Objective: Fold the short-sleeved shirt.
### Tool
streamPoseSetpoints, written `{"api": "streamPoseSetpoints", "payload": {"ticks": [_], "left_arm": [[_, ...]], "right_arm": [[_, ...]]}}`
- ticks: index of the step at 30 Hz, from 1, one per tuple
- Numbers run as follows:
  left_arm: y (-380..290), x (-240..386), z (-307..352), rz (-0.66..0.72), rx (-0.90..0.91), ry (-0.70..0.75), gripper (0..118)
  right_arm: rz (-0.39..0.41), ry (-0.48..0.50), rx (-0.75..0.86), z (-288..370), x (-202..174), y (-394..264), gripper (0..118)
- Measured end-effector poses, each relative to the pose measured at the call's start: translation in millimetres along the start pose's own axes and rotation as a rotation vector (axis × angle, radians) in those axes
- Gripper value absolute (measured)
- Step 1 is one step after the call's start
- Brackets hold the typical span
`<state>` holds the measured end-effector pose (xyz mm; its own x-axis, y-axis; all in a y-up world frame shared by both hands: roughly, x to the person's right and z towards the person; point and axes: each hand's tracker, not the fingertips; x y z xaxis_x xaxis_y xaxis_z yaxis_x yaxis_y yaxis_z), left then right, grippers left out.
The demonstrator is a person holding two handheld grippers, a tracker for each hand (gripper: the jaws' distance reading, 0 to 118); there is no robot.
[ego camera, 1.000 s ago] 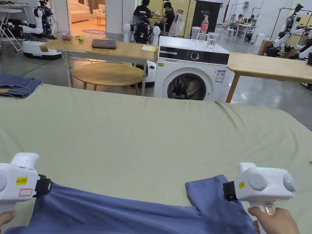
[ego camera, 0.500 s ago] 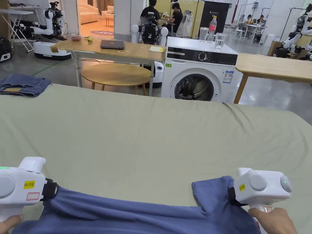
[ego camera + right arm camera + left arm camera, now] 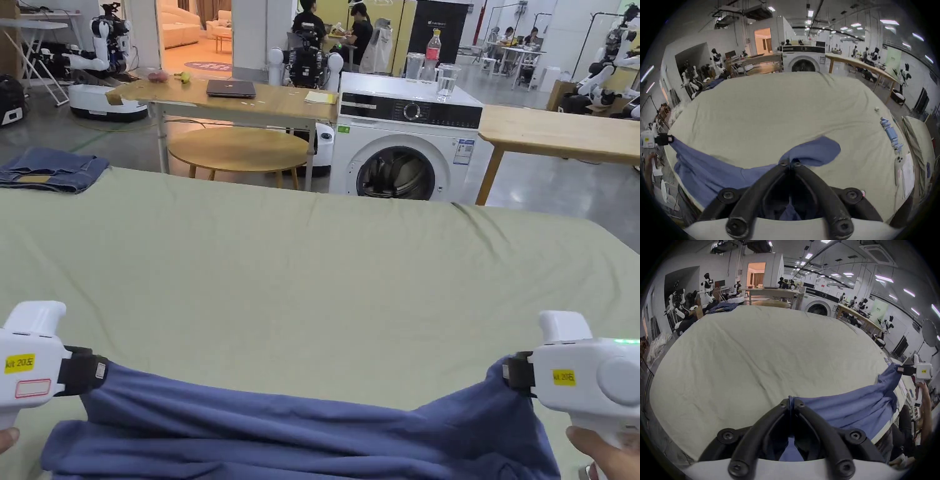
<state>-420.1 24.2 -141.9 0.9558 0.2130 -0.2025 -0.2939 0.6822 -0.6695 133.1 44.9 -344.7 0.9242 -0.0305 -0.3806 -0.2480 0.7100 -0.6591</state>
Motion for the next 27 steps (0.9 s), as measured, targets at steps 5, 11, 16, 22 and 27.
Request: {"api": "streamPoseSetpoints", "payload": {"ticks": [5,11,16,22,27], "left_arm": [[-19,4,32,-0.001,0.031,-0.029,0],[-45,-2,52,0.013,0.038,-0.042,0],[-75,-16,43,0.041,-0.038,-0.045,0],[-110,-22,16,0.035,-0.186,-0.028,0],[-130,-15,-13,-0.019,-0.268,0.021,0]], "right_arm": [[0.027,0.002,0.023,47,-9,-32,0],[0.017,-0.018,-0.013,76,-4,-68,0],[0.051,-0.070,-0.153,68,5,-107,0],[0.032,-0.092,-0.263,32,17,-147,0],[0.028,-0.112,-0.286,5,14,-160,0]]}}
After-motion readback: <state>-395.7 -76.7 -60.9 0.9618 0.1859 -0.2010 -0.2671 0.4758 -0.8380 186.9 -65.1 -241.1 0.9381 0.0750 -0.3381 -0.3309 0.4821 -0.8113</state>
